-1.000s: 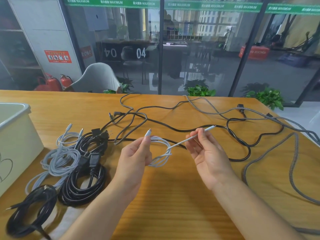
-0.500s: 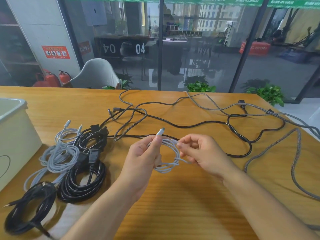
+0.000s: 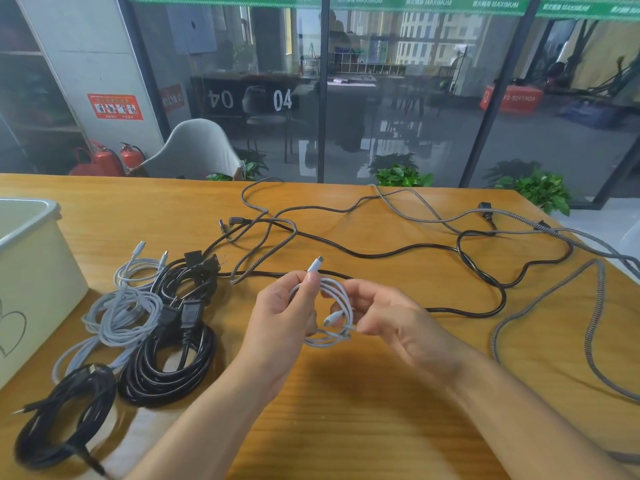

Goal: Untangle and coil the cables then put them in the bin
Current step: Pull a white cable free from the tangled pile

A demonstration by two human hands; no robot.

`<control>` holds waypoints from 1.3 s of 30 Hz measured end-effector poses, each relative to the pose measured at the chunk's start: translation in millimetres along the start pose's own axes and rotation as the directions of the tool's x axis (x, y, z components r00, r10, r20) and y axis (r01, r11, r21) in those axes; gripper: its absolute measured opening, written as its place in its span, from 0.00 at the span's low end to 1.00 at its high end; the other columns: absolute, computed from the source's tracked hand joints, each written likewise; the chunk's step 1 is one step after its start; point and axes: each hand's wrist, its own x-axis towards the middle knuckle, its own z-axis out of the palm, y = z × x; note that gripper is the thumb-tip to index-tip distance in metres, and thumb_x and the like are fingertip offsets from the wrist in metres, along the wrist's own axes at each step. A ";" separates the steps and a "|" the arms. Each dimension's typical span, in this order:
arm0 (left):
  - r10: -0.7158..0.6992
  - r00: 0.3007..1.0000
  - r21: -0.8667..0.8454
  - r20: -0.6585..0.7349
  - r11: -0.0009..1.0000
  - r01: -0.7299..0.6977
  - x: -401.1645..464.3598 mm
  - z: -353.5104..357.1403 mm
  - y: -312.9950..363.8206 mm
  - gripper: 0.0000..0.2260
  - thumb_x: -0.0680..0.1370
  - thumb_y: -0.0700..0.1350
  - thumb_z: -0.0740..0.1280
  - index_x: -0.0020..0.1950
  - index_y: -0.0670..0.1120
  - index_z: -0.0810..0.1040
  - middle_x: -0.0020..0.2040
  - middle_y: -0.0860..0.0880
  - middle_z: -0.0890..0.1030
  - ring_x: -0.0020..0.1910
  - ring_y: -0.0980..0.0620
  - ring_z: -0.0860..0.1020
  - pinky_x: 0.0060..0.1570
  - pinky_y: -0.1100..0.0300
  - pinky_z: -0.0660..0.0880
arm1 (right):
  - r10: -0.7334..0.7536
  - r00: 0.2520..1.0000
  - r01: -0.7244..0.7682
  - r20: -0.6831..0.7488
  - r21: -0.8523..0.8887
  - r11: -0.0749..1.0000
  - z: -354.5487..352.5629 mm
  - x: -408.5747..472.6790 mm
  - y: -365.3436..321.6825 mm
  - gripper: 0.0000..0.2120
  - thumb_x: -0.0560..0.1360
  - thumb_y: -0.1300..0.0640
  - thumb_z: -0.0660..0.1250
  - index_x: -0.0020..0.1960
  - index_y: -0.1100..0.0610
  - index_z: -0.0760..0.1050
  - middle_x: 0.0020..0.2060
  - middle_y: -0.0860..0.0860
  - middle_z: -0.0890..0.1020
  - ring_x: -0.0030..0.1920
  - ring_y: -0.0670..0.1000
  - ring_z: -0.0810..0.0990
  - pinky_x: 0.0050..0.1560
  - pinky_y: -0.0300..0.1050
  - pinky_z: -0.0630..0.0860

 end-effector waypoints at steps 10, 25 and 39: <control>0.067 0.997 0.097 -0.031 0.993 -0.064 1.8 2.4 -4.2 0.10 0.85 0.52 0.63 0.48 0.50 0.79 0.32 0.48 0.65 0.32 0.48 0.61 0.37 0.49 0.63 | -0.434 0.770 0.249 -0.468 -0.405 0.880 23.9 7.0 21.3 0.06 0.79 0.50 0.71 0.55 0.49 0.82 0.45 0.43 0.87 0.49 0.48 0.85 0.50 0.41 0.79; 0.247 0.969 0.412 0.029 0.880 -0.236 -1.2 -1.3 1.5 0.10 0.83 0.54 0.64 0.46 0.51 0.76 0.27 0.53 0.66 0.26 0.54 0.61 0.26 0.62 0.59 | -0.210 0.670 0.425 -0.712 0.137 0.895 7.9 3.9 -2.0 0.06 0.83 0.61 0.66 0.54 0.62 0.81 0.38 0.54 0.84 0.42 0.57 0.86 0.50 0.48 0.84; 0.136 0.989 0.097 0.062 0.985 -0.142 -3.5 1.1 7.6 0.15 0.81 0.53 0.64 0.50 0.41 0.76 0.29 0.52 0.60 0.28 0.52 0.56 0.28 0.61 0.57 | -0.189 0.742 0.173 -0.643 -0.089 0.981 1.2 7.9 13.2 0.06 0.80 0.54 0.72 0.50 0.57 0.83 0.34 0.54 0.85 0.33 0.52 0.83 0.41 0.48 0.84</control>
